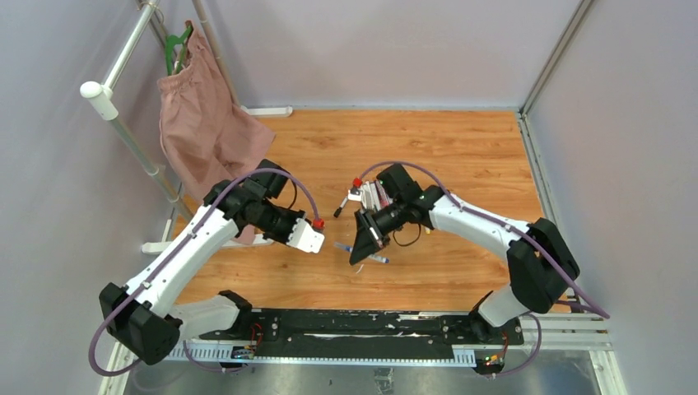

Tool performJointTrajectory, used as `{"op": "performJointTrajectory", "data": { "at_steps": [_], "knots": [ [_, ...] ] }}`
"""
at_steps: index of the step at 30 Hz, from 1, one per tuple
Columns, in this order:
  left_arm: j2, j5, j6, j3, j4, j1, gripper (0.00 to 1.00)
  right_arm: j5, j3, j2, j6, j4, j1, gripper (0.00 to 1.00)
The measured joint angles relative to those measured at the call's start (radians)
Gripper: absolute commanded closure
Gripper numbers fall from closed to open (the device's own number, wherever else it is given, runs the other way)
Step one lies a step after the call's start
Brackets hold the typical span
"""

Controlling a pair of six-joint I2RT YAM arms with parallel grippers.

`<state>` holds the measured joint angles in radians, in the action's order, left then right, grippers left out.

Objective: Open the pen caps
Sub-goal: Place the pen at the center of the board.

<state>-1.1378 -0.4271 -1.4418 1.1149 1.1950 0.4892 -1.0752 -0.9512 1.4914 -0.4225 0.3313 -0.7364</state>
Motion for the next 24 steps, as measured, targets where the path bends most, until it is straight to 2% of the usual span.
{"op": "performJointTrajectory", "data": {
  "at_steps": [2,3,5,6,10,15,19,24],
  "knots": [
    [0.0,-0.007,0.056,-0.009,-0.03,0.037,0.5,0.004,-0.093,0.019,0.047,0.042,0.014,1.0],
    [-0.002,-0.007,0.092,-0.009,-0.051,0.044,0.37,0.014,-0.137,0.027,0.064,0.063,0.027,1.0],
    [-0.013,-0.002,0.152,-0.003,-0.089,0.048,0.04,0.064,-0.208,0.04,0.094,0.107,0.071,1.0],
    [-0.026,0.009,0.199,0.005,-0.111,0.048,0.0,0.112,-0.246,0.05,0.109,0.129,0.105,1.0],
    [-0.118,0.058,0.37,0.064,-0.172,0.05,0.0,0.364,-0.411,0.137,0.137,0.185,0.269,1.0],
    [-0.2,0.167,0.546,0.121,-0.215,0.032,0.0,0.632,-0.574,0.298,0.175,0.204,0.394,1.0],
    [-0.192,0.19,0.629,0.123,-0.231,-0.026,0.0,0.74,-0.723,0.476,0.197,0.212,0.424,1.0],
    [-0.16,0.195,0.683,0.123,-0.238,-0.056,0.0,0.86,-0.886,0.695,0.21,0.219,0.426,0.92]
  ]
}}
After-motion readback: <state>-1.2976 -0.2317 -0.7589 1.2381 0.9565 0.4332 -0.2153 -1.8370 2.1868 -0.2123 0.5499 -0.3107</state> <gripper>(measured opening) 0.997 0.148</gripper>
